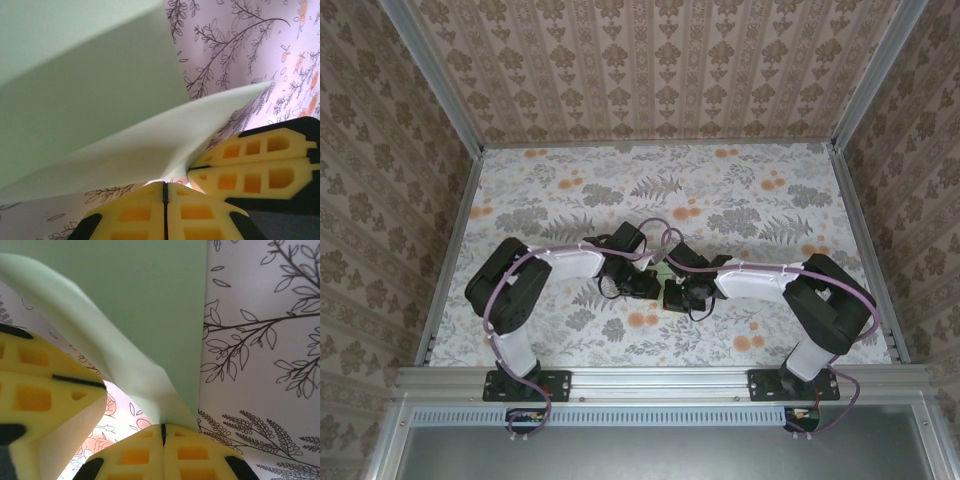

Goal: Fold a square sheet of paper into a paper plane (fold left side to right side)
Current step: Third fold the triangle at the center of the table.

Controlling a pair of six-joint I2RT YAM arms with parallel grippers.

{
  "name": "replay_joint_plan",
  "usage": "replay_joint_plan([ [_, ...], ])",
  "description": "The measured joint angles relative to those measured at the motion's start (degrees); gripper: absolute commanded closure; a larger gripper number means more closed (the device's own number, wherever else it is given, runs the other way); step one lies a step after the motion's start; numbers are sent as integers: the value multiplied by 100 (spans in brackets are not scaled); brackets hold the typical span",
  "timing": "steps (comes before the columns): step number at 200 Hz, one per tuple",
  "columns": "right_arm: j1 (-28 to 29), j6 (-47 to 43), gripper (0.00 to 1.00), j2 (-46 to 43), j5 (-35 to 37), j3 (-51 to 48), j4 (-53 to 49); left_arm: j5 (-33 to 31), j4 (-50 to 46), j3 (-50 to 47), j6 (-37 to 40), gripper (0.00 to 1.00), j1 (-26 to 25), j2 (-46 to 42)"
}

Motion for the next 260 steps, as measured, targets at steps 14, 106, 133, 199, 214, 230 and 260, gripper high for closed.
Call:
replay_joint_plan([
  [14,0,-2,100,0,0,0,0,-39,11,28,0,93,0,31],
  [106,0,-24,100,0,0,7,-22,-402,-205,243,214,95,4,205],
  [133,0,-28,100,2,0,9,-26,-450,-284,269,313,95,50,205],
  [199,0,-92,100,2,0,11,-50,-522,-562,350,575,96,343,205],
  [214,0,-111,100,2,0,11,-57,-562,-627,380,651,96,444,203],
  [230,0,-127,100,2,0,11,-61,-623,-713,420,721,96,573,203],
  [260,0,-133,100,2,0,11,-66,-745,-872,490,866,96,787,203],
])
